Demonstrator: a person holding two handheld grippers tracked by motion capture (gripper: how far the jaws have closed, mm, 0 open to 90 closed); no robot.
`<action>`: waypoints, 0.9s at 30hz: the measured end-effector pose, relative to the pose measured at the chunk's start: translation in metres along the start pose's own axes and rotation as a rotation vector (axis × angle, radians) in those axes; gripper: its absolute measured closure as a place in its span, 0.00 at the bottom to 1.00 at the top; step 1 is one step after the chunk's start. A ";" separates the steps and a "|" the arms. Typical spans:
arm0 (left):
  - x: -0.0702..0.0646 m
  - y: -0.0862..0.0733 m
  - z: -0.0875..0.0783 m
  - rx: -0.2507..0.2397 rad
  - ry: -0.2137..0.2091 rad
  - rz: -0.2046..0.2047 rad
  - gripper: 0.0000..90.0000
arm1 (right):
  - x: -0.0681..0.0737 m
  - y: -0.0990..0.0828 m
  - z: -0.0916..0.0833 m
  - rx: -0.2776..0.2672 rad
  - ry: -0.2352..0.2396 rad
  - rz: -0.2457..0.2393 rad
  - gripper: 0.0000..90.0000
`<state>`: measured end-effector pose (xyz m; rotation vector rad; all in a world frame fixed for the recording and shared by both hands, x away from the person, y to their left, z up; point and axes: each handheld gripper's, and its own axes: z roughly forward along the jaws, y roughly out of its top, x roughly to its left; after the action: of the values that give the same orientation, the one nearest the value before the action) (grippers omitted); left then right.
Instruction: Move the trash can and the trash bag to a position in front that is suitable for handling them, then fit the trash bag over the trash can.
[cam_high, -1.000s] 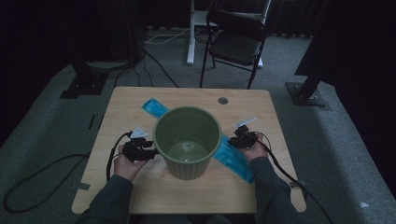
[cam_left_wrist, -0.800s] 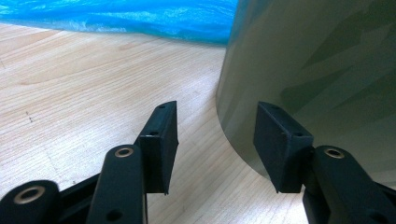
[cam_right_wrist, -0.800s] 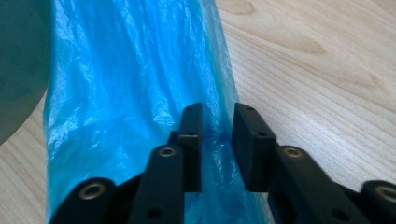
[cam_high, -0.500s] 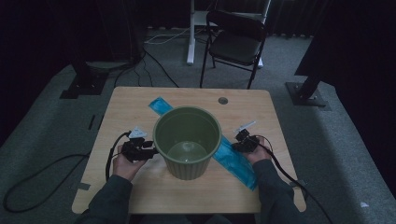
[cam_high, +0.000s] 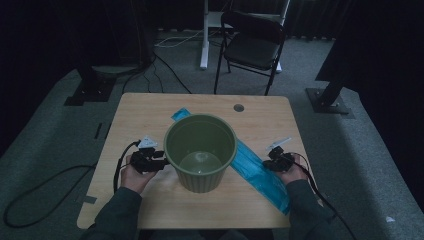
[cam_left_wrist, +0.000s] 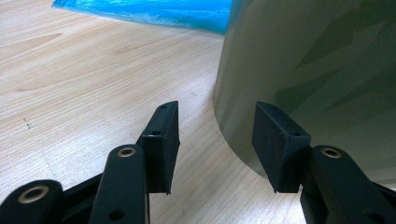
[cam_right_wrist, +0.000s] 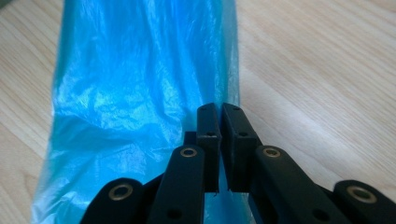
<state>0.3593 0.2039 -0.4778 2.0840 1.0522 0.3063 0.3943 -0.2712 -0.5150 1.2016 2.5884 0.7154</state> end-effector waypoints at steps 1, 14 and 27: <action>0.000 0.000 0.000 0.000 0.000 -0.001 0.57 | 0.000 0.000 -0.003 -0.024 0.005 0.019 0.88; -0.001 -0.001 -0.002 0.001 0.019 0.022 0.57 | 0.036 0.038 -0.010 -0.116 0.065 -0.056 0.66; 0.002 -0.002 -0.003 -0.002 0.029 0.023 0.56 | 0.046 0.041 0.004 -0.125 0.054 -0.069 0.52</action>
<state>0.3576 0.2081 -0.4773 2.0973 1.0448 0.3500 0.3931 -0.2119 -0.4961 1.0649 2.5709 0.8927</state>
